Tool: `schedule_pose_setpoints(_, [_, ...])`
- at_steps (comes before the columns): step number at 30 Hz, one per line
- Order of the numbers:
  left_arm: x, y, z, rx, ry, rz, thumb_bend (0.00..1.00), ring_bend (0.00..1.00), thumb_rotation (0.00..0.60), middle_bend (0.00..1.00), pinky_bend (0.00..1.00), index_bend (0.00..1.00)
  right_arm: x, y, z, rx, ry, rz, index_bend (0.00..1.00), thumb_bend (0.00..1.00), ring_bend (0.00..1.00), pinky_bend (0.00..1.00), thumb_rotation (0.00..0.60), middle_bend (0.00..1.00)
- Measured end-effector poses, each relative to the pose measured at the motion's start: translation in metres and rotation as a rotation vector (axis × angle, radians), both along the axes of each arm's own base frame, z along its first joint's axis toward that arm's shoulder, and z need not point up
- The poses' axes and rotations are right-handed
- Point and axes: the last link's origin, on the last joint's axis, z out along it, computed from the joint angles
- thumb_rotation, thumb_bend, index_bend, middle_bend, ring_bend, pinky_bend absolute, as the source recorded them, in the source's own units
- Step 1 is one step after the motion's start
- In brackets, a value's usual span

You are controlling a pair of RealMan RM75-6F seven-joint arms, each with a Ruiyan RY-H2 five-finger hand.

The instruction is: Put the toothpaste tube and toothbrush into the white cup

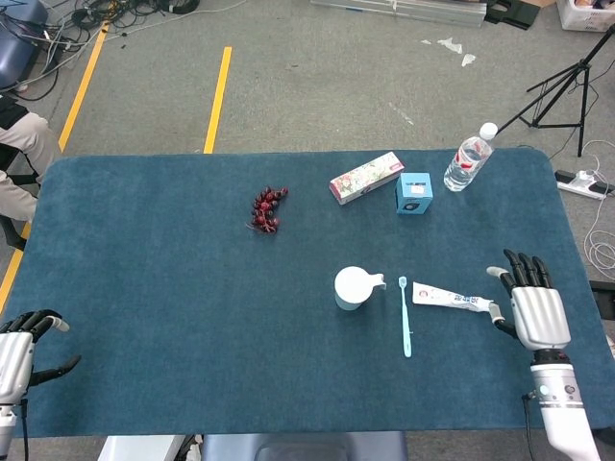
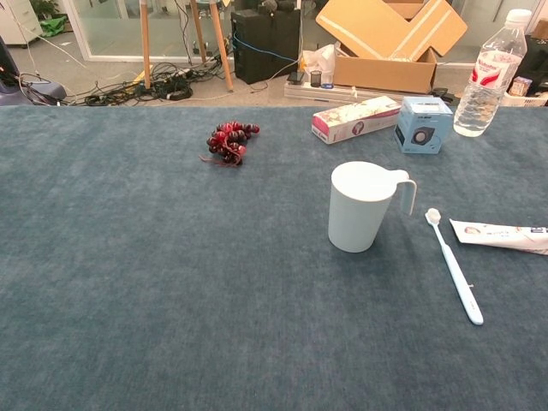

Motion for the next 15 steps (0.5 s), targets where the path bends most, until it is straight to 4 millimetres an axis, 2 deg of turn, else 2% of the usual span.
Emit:
schedule_pose_setpoints(5, [0.002, -0.002, 0.001, 0.004, -0.001, -0.007, 0.03, 0.31, 0.600, 0.37, 0.38, 0.46, 0.000, -0.009, -0.006, 0.035, 0.037, -0.013, 0.29, 0.32, 0.00, 0.06, 0.600, 0.08])
schedule_pose_setpoints(15, [0.002, -0.002, 0.002, 0.006, -0.003, -0.005, 0.03, 0.31, 0.600, 0.36, 0.38, 0.46, -0.025, -0.027, -0.025, 0.119, 0.039, -0.145, 0.29, 0.27, 0.00, 0.06, 0.600, 0.01])
